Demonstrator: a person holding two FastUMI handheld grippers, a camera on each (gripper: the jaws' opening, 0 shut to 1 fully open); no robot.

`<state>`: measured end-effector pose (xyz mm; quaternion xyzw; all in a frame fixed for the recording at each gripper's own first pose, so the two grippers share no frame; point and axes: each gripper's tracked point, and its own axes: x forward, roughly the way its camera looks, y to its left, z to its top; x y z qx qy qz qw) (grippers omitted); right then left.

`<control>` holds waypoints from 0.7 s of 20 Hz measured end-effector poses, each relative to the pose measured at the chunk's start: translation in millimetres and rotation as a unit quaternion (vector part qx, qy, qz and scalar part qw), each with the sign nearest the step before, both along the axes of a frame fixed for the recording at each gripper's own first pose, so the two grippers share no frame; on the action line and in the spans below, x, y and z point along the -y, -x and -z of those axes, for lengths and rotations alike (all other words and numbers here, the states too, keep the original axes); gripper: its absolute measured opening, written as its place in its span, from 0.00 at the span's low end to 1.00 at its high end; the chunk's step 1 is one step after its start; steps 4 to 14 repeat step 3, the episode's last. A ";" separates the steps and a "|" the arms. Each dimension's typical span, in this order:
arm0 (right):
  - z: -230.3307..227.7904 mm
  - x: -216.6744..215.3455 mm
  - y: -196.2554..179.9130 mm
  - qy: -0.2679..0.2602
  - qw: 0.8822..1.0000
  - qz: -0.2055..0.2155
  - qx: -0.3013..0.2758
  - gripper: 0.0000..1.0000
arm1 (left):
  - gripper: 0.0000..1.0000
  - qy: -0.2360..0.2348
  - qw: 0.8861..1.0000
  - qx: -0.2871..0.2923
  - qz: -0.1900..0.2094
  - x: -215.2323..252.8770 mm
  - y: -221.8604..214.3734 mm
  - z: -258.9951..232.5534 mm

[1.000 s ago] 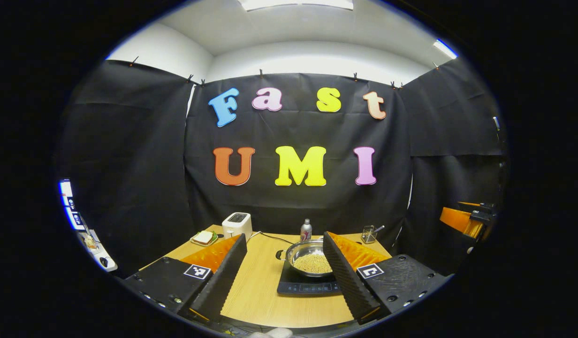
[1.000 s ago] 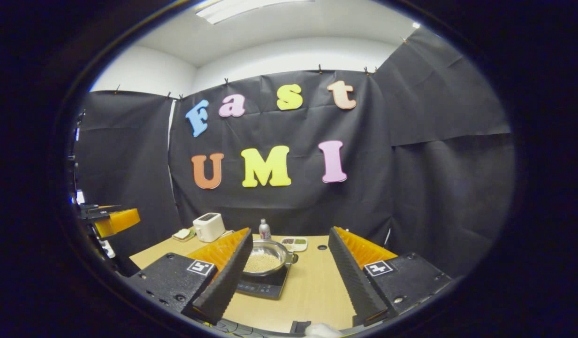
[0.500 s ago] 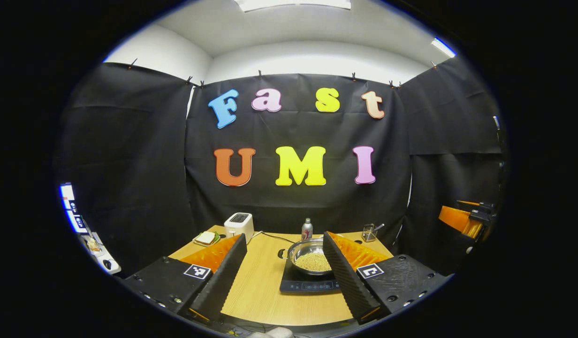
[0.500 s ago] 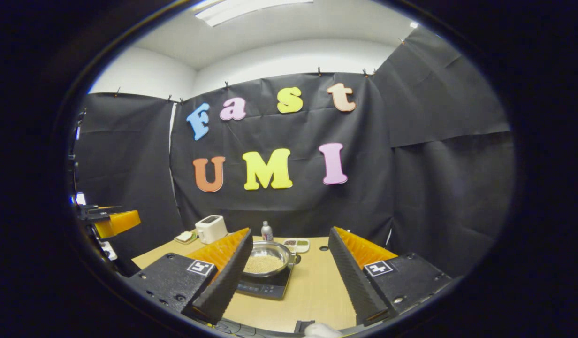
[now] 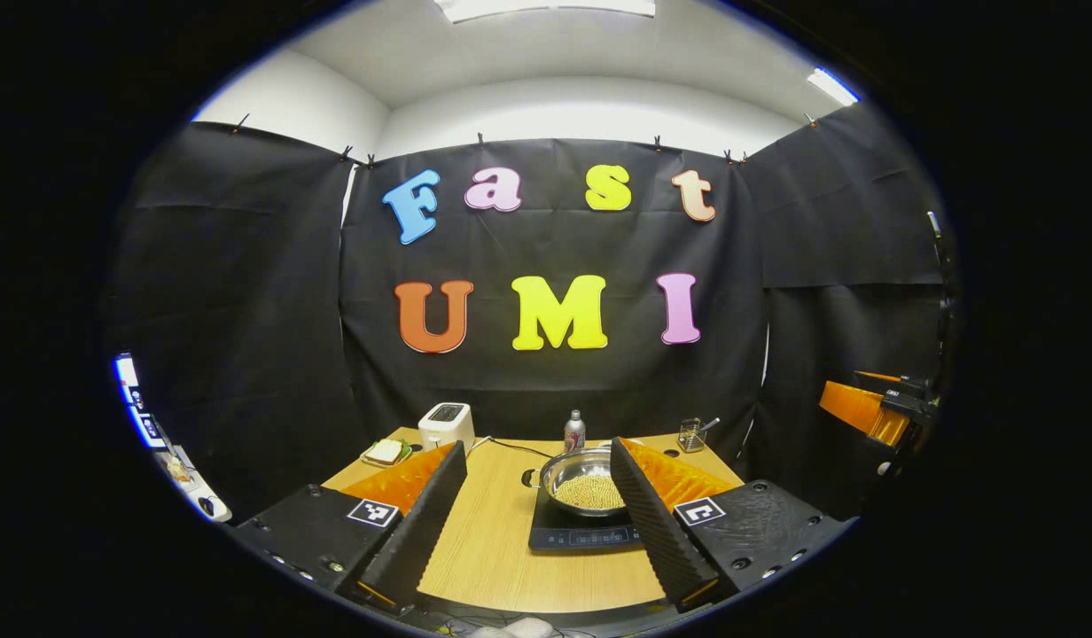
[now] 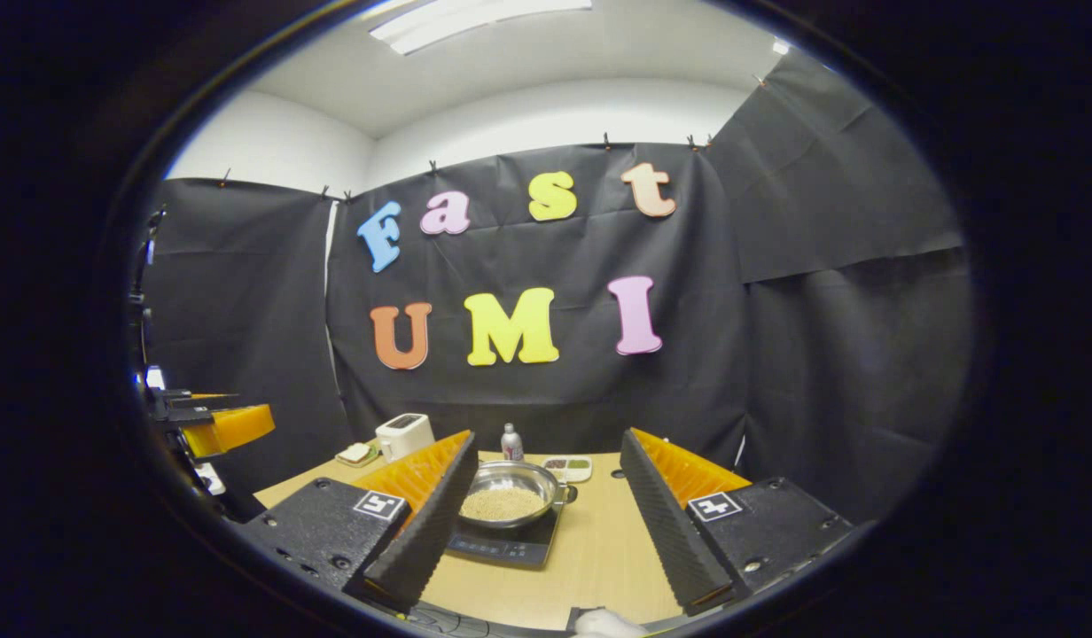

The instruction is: First push the handle of the pot to place it horizontally, then grasp the pot with both hands and set it on the induction cooktop.

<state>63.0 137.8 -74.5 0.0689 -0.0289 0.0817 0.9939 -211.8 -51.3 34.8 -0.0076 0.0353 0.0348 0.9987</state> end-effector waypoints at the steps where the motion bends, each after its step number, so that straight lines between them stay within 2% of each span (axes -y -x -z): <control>1: -0.1 -2.3 -2.3 -0.001 1.000 -0.002 -0.001 1.00 | 0.97 0.002 1.000 -0.001 0.001 -1.9 -1.6 0.4; 2: -2.9 -4.8 -2.8 -0.004 1.000 -0.005 0.001 1.00 | 0.97 0.004 1.000 0.000 0.002 -3.4 -3.4 0.1; 3: -4.0 -6.1 -5.3 -0.004 1.000 -0.006 0.001 1.00 | 0.89 0.004 1.000 0.002 0.001 -4.6 -5.6 -1.8; 14: -4.0 -6.1 -5.3 -0.004 1.000 -0.006 0.001 1.00 | 0.89 0.004 1.000 0.002 0.001 -4.6 -5.6 -1.8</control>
